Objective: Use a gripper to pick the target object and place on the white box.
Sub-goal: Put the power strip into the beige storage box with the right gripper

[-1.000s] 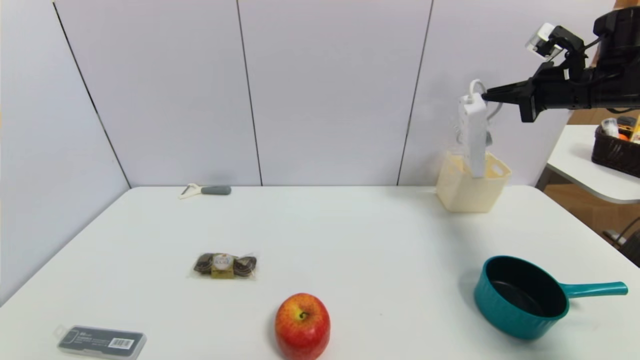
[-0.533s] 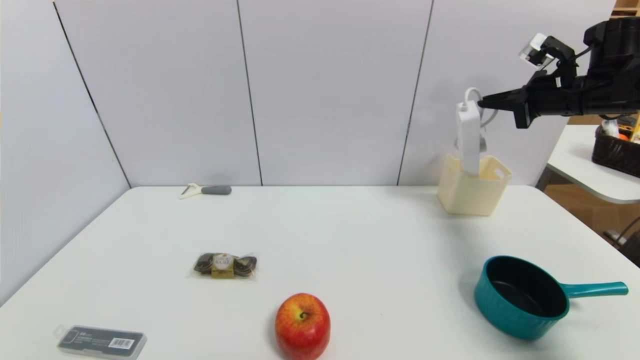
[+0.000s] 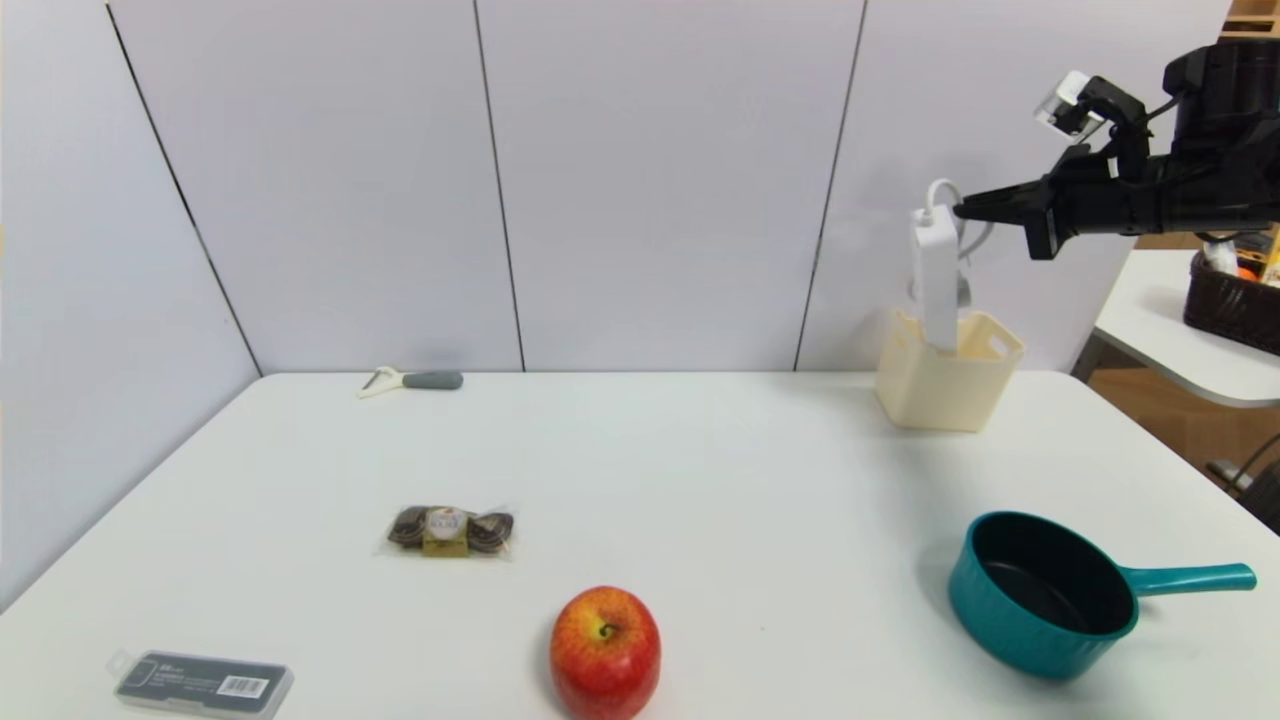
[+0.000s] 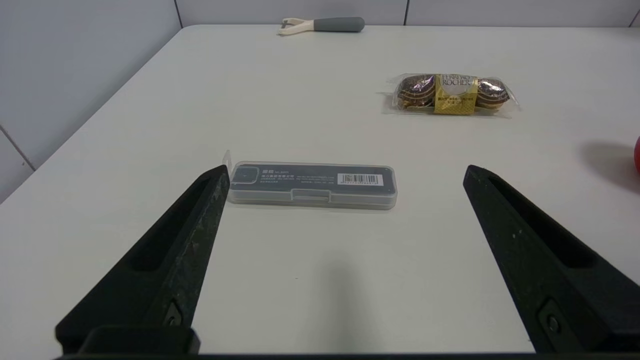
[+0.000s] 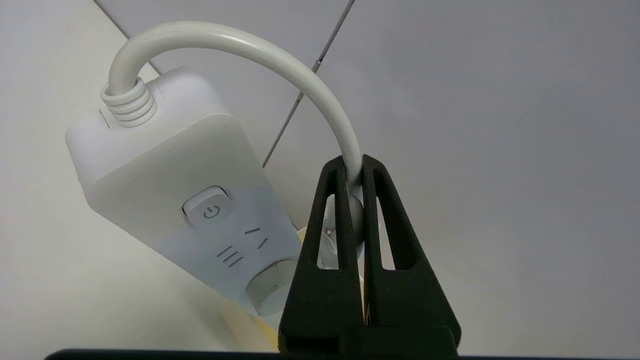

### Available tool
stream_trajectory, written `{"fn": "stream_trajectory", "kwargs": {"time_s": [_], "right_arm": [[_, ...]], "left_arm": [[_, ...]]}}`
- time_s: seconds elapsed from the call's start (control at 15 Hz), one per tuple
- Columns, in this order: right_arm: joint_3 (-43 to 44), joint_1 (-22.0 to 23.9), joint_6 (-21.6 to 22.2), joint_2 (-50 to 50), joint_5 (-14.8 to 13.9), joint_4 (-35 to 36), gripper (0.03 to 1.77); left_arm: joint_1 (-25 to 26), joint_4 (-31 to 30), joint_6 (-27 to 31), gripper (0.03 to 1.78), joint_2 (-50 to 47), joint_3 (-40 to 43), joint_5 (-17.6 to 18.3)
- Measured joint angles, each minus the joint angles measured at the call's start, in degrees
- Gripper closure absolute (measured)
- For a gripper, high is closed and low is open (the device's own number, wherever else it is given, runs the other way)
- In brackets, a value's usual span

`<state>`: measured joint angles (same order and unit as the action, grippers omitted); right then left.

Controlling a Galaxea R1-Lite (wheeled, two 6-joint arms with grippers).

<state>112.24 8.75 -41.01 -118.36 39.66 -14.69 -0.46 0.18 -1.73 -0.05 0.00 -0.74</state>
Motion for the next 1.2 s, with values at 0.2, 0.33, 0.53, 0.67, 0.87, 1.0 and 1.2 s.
{"fn": "stream_trajectory", "kwargs": {"time_s": [0.2,0.33,0.53,0.67,0.87,1.0,1.2], "right_arm": [[0.00,0.01,0.16,0.04,-0.11,-0.38,1.71],[0.00,0.04,0.16,0.04,-0.13,-0.40,1.71],[-0.02,0.12,0.16,-0.24,-0.18,-0.38,1.71],[-0.09,0.37,0.24,-0.77,-0.18,-0.49,1.71],[-0.09,0.61,1.21,-1.88,-0.24,-0.33,1.71],[-0.09,0.76,1.27,-2.69,-0.27,-0.09,1.71],[-0.02,0.83,1.29,-3.89,-0.27,0.06,1.71]], "left_arm": [[0.00,0.00,0.00,0.12,0.00,0.00,0.01],[0.00,0.00,0.00,0.12,0.00,0.00,0.01],[0.00,-0.02,0.02,0.12,0.00,0.00,0.01],[0.02,0.00,0.00,0.12,0.00,0.00,0.01],[0.00,0.00,0.00,0.12,0.00,0.00,0.04],[-0.02,0.00,0.00,0.12,0.00,0.00,0.01],[0.02,0.00,0.00,0.12,0.00,0.00,0.04]]}}
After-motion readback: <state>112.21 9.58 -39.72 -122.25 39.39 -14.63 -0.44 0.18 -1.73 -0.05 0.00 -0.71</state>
